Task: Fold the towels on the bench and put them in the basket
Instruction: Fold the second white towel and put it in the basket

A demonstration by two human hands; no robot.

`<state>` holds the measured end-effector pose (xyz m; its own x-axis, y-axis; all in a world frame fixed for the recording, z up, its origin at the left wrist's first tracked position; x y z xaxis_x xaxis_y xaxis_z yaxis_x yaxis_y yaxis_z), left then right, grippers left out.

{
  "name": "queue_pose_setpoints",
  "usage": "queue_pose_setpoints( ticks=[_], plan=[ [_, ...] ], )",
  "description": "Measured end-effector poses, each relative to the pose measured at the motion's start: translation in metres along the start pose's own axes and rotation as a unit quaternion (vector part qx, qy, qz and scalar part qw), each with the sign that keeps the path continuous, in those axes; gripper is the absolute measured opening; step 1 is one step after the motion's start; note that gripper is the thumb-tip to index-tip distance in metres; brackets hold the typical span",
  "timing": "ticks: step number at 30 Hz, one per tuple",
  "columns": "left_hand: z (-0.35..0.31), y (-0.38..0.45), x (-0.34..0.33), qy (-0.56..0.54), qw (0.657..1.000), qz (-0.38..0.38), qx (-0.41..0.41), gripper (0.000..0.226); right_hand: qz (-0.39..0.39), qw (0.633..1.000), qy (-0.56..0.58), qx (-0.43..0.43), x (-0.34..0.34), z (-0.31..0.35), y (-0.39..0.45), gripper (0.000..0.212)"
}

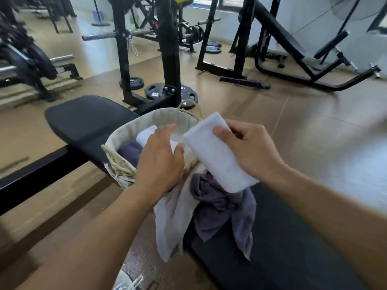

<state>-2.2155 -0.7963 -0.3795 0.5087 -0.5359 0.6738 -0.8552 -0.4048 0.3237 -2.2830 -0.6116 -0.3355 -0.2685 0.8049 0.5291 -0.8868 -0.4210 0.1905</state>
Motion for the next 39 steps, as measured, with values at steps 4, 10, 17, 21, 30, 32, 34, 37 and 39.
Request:
queue_pose_setpoints(
  ticks=[4,10,17,21,30,32,34,37,39],
  plan=[
    [0.04,0.019,-0.016,0.11,0.989,0.087,0.05,0.079,-0.015,0.997,-0.055,0.042,-0.05,0.024,0.093,0.038],
    [0.061,0.031,-0.023,0.168,0.972,0.139,0.092,0.094,0.047,0.984,-0.169,0.043,-0.127,0.017,0.164,0.027],
    [0.075,0.028,-0.04,0.196,0.948,0.219,0.126,0.083,0.075,0.973,-0.219,-0.021,-0.153,-0.037,0.169,0.022],
    [0.079,0.027,-0.05,0.209,0.928,0.274,0.14,0.071,0.101,0.962,-0.246,-0.056,-0.161,-0.057,0.176,0.029],
    [0.076,0.028,-0.054,0.213,0.928,0.28,0.118,0.059,0.133,0.925,-0.344,-0.089,-0.182,-0.072,0.189,0.043],
    [0.075,0.029,-0.054,0.216,0.929,0.28,0.114,0.06,0.112,0.922,-0.365,-0.063,-0.181,-0.067,0.188,0.039],
    [0.075,0.028,-0.054,0.215,0.927,0.286,0.111,0.062,0.082,0.926,-0.368,-0.02,-0.178,-0.057,0.186,0.032],
    [0.075,0.028,-0.056,0.221,0.924,0.294,0.102,0.063,0.082,0.916,-0.389,0.055,-0.18,-0.039,0.179,0.026],
    [0.074,0.027,-0.056,0.223,0.924,0.296,0.096,0.064,0.109,0.901,-0.408,0.097,-0.185,-0.031,0.171,0.027]
  ],
)
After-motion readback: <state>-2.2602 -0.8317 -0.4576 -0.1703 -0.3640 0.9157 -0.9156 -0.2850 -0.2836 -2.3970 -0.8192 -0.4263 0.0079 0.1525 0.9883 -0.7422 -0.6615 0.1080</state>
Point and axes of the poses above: each hand's wrist, its own y-axis towards the middle knuckle, its own x-axis out of the back of the hand, z = x × y, the point moved 9 cm from there along y, towards the middle knuckle, and after that the axes turned 1 degree about -x, right-handed, at the moved point
